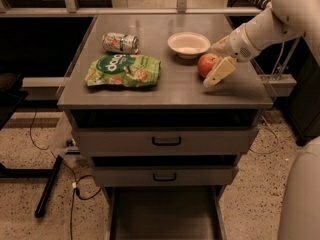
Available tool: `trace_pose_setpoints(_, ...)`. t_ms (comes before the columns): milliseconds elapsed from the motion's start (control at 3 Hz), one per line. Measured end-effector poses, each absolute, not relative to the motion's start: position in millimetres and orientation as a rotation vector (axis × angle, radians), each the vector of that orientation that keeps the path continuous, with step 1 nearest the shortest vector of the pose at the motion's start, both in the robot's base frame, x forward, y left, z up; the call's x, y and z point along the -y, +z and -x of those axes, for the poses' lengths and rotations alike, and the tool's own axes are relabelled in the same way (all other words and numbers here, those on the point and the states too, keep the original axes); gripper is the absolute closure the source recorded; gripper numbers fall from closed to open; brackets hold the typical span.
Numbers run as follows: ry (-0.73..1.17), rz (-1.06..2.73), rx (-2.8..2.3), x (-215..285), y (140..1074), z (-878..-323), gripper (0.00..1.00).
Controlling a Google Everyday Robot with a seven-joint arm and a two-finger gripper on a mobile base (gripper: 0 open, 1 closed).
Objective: Place apple into bottom drawer
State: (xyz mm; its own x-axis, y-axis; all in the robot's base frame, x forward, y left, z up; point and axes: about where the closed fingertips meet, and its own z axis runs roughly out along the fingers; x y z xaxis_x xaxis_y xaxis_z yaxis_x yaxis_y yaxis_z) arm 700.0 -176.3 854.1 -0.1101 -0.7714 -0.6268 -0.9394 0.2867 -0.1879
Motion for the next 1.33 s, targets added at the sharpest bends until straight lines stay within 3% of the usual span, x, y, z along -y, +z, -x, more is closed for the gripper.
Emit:
trace_pose_setpoints(1000, 0.340, 1.529, -1.924, 176.2, 854.1, -700.1, 0.88)
trace_pose_setpoints(1333, 0.340, 1.529, -1.924, 176.2, 854.1, -700.1, 1.00)
